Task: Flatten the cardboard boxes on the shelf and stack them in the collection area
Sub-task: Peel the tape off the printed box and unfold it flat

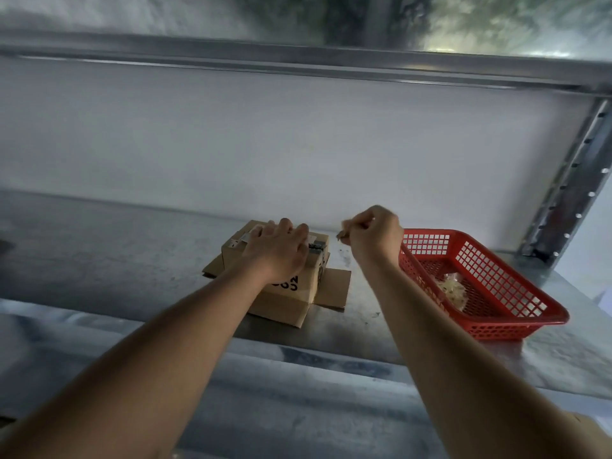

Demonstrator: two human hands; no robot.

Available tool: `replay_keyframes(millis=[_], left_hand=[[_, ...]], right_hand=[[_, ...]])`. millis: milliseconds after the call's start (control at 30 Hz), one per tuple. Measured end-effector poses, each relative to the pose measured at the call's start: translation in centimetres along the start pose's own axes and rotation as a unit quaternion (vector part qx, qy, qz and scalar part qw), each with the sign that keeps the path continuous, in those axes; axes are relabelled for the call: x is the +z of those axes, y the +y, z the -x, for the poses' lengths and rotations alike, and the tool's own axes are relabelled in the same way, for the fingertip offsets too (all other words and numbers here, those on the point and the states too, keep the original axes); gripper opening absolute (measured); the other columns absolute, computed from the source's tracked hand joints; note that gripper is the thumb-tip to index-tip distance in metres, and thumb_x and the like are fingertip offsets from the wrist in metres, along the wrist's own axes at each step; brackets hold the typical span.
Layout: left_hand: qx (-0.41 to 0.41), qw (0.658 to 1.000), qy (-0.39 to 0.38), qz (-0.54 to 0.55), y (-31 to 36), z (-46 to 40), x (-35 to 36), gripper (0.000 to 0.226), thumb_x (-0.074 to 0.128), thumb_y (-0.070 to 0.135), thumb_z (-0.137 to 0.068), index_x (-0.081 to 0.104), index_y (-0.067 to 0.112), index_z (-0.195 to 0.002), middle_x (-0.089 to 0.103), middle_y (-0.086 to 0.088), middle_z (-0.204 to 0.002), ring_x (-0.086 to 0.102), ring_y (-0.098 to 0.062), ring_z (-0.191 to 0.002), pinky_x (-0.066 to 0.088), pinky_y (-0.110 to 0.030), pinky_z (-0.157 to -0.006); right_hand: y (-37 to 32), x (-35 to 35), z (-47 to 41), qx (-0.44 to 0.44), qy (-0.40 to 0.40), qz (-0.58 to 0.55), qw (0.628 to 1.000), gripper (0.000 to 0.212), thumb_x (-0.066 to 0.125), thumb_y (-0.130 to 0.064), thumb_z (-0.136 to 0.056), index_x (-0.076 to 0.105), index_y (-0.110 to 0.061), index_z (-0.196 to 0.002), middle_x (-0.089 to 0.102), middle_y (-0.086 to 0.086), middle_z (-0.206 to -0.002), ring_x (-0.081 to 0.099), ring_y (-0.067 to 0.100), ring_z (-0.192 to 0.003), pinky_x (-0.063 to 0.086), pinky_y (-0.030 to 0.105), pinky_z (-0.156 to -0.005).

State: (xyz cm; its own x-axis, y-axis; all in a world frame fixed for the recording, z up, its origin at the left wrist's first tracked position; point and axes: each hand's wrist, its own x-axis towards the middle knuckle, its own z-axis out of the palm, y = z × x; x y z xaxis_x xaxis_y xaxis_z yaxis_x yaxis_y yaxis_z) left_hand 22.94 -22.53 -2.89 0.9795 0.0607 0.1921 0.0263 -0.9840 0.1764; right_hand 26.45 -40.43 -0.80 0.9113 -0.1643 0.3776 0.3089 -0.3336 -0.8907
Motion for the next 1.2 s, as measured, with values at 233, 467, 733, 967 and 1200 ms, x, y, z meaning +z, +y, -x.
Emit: replay_keyframes(millis=[233,467,733,967,1200], left_hand=[[-0.027,1.0,0.006,0.01,0.7,0.0,0.1,0.028,0.019,0.043,-0.107,0.036,0.029,-0.124,0.045,-0.013,-0.14,0.044,-0.039,-0.133,0.033,-0.056,-0.113],[-0.04,0.999,-0.021,-0.008,4.6,0.0,0.2,0.042,0.023,0.043,-0.108,0.035,0.024,-0.143,0.033,-0.017,-0.156,0.025,-0.046,-0.149,0.022,-0.06,-0.121],[-0.026,0.999,-0.028,-0.007,9.4,-0.5,0.7,0.05,0.02,0.046,-0.109,0.037,0.022,-0.149,0.031,-0.017,-0.16,0.023,-0.043,-0.151,0.019,-0.059,-0.123],[0.001,0.999,-0.015,-0.034,11.2,0.3,0.9,0.055,0.018,0.049,-0.108,0.046,0.022,-0.148,0.044,-0.016,-0.148,0.041,-0.04,-0.139,0.031,-0.055,-0.115],[0.027,0.996,-0.022,-0.081,12.1,1.6,0.3,0.067,0.021,0.064,-0.105,0.047,0.02,-0.149,0.053,-0.012,-0.148,0.048,-0.035,-0.137,0.038,-0.055,-0.114]], right_hand=[[-1.9,-0.5,1.2,-0.054,-0.08,0.082,0.992,0.017,0.076,-0.003,-0.085,0.082,-0.018,-0.091,0.078,-0.004,-0.082,0.072,0.008,-0.075,0.062,0.029,-0.069],[-1.2,-2.2,0.9,-0.047,-0.055,0.094,0.993,0.01,0.081,-0.019,-0.079,0.084,-0.02,-0.089,0.075,-0.013,-0.085,0.066,0.002,-0.075,0.044,0.015,-0.056],[0.8,-7.3,-0.4,-0.065,-0.012,0.177,0.982,0.013,0.081,-0.011,-0.082,0.081,-0.02,-0.091,0.076,-0.005,-0.087,0.065,0.007,-0.075,0.043,0.016,-0.057],[2.4,-12.2,-1.0,-0.03,-0.022,0.356,0.934,0.015,0.083,-0.008,-0.08,0.078,-0.01,-0.094,0.075,0.008,-0.093,0.068,0.024,-0.076,0.054,0.032,-0.062],[3.6,-13.7,-0.2,0.003,-0.105,0.435,0.894,0.023,0.069,-0.009,-0.093,0.062,0.0,-0.113,0.06,0.011,-0.084,0.062,0.03,-0.083,0.053,0.039,-0.07]])
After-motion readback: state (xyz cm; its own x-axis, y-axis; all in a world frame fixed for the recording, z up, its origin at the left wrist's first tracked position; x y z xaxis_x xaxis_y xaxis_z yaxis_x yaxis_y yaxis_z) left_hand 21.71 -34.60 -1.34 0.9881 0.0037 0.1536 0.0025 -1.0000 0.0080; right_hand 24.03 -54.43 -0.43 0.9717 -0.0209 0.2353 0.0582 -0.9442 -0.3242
